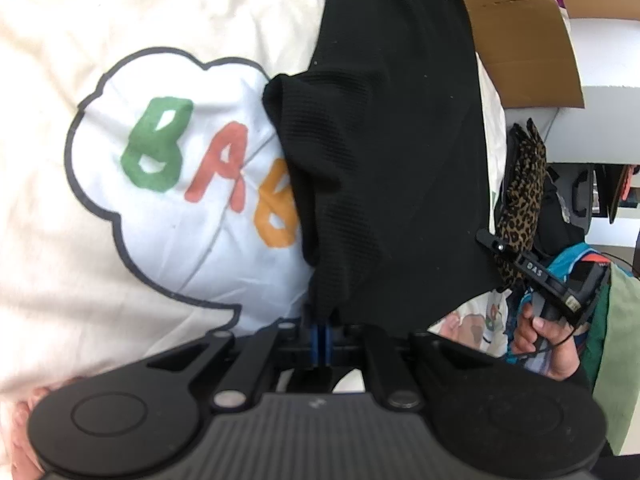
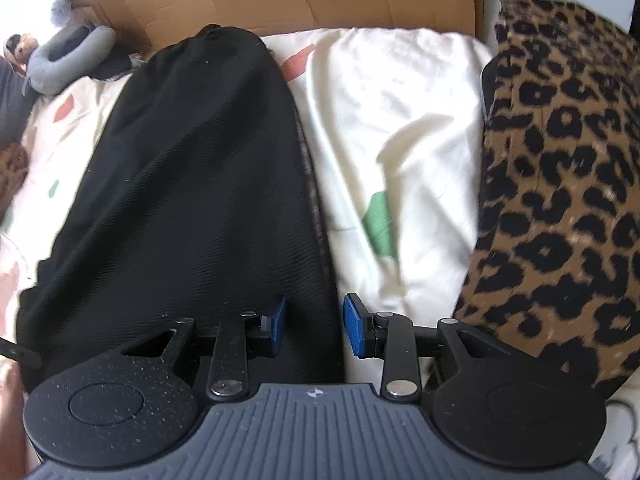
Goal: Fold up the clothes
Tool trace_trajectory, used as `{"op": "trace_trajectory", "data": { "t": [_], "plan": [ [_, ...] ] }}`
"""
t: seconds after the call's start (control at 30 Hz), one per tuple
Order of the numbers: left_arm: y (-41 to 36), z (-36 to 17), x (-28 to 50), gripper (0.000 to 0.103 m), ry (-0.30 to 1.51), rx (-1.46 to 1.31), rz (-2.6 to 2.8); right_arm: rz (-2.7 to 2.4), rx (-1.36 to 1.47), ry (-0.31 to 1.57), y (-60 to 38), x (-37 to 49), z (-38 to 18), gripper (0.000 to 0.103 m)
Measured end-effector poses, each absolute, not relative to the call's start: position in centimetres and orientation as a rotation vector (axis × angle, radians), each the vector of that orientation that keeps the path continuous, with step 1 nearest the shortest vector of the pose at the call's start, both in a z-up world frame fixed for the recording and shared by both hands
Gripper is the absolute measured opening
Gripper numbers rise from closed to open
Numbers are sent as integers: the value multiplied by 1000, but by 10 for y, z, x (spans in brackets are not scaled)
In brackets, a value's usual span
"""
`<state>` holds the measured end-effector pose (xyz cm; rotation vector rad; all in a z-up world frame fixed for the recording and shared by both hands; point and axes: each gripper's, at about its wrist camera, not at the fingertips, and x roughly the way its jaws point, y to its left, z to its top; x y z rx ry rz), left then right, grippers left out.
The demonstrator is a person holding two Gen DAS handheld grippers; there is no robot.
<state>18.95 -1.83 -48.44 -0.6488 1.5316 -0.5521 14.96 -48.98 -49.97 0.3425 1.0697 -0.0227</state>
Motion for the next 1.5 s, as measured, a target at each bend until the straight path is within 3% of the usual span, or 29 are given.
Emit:
{"op": "trace_trajectory", "data": {
  "t": [0.1, 0.23, 0.33, 0.8, 1.13, 1.3, 1.5],
  "plan": [
    [-19, -485, 190, 3, 1533, -654, -553, -35, 408, 1079, -497, 149, -505, 33],
    [-21, -483, 190, 3, 1531, -658, -559, -44, 474, 1090, -504, 149, -505, 11],
    [-21, -477, 189, 3, 1530, -676, -569, -41, 512, 1098, -507, 149, -500, 5],
    [-8, -393, 213, 3, 1416, -615, -611, -5, 609, 1048, -488, 140, -452, 3],
    [47, -338, 216, 3, 1365, -535, -564, 151, 723, 1077, -449, 132, -435, 3],
    [61, -362, 207, 3, 1387, -537, -513, 178, 713, 1128, -431, 130, -447, 3],
    [75, -428, 197, 3, 1459, -581, -432, 183, 685, 1206, -411, 127, -478, 3]
  ]
}}
